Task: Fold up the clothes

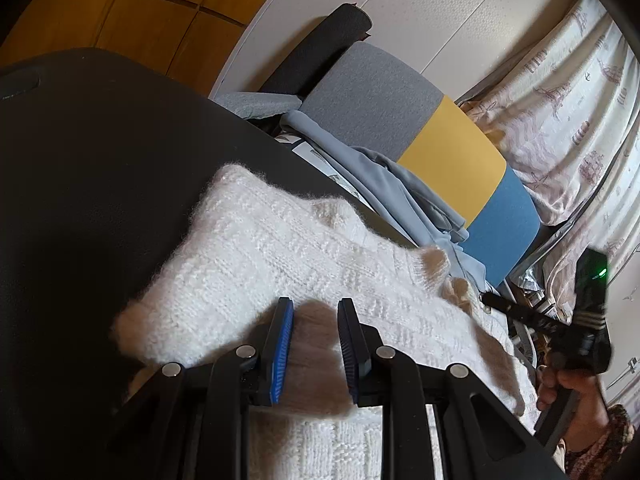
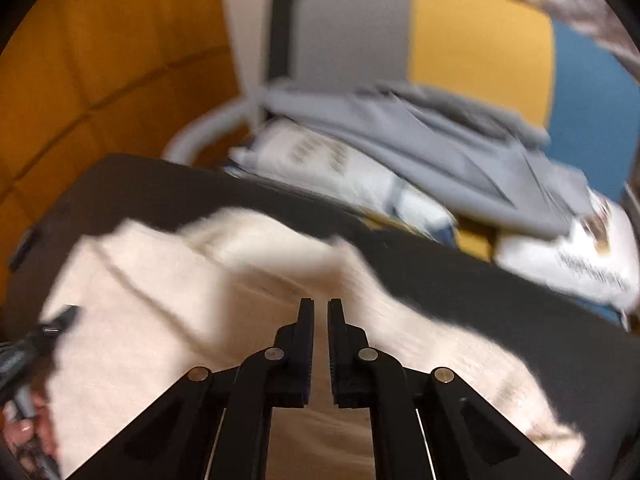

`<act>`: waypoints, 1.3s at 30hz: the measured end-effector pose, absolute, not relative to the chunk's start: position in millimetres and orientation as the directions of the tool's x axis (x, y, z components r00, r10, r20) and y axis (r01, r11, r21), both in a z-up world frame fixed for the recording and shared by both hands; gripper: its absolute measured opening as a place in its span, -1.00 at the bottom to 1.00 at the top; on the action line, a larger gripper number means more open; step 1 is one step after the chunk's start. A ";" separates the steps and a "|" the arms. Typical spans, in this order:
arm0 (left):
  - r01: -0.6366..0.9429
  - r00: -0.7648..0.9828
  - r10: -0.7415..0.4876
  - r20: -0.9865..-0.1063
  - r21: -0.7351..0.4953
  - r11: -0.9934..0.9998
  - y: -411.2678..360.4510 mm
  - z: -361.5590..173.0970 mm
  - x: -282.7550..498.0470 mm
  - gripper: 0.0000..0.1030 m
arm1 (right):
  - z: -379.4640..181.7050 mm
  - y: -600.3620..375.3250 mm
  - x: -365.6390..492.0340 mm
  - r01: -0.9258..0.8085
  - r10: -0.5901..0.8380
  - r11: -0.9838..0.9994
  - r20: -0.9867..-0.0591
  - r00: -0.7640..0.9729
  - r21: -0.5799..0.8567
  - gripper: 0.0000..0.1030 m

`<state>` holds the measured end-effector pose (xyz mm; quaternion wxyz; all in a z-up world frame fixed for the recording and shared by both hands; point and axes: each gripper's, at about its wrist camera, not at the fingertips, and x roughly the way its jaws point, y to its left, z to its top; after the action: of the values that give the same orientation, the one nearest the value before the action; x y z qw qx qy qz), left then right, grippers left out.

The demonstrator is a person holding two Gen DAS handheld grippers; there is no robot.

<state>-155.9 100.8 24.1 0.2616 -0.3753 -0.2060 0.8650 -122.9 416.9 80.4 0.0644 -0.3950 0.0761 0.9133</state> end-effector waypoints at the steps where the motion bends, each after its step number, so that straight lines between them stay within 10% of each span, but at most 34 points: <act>1: -0.298 -0.581 0.608 -0.541 -0.554 -0.777 100.6 24.0 -156.0 -0.57 | 85.8 405.6 -126.2 -0.138 0.028 -0.986 -0.720 -0.693 0.094 -0.89; 5: -0.297 -0.580 0.611 -0.539 -0.558 -0.775 99.7 23.7 -156.2 -0.56 | 95.7 354.2 -156.5 -0.030 -0.035 -0.997 -0.729 -0.684 0.076 -0.81; 9: -0.297 -0.580 0.613 -0.537 -0.561 -0.773 99.3 23.5 -156.0 -0.57 | 80.8 342.5 -186.0 -0.076 0.028 -0.997 -0.772 -0.635 0.027 -0.26; 12: -0.297 -0.580 0.616 -0.534 -0.565 -0.770 98.8 22.8 -155.2 -0.57 | 64.4 359.2 -197.8 -0.117 -0.009 -0.988 -0.804 -0.595 0.098 -0.82; 19: -0.300 -0.575 0.624 -0.529 -0.573 -0.763 99.0 22.5 -157.2 -0.57 | 47.4 399.9 -177.9 -0.284 -0.073 -0.895 -0.740 -0.669 0.344 -0.82; 26: -0.301 -0.575 0.624 -0.529 -0.572 -0.763 98.4 21.7 -158.6 -0.57 | 87.3 366.6 -164.1 -0.184 0.044 -0.974 -0.681 -0.731 0.135 -0.58; 39: -0.304 -0.571 0.630 -0.526 -0.577 -0.758 98.4 21.0 -161.6 -0.57 | 65.7 373.4 -185.6 -0.233 0.028 -0.958 -0.759 -0.651 0.165 -1.00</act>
<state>-161.6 98.4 21.0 0.2719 -0.3751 -0.2173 0.8592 -185.6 373.4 65.7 0.0725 -0.4115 0.1246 0.8999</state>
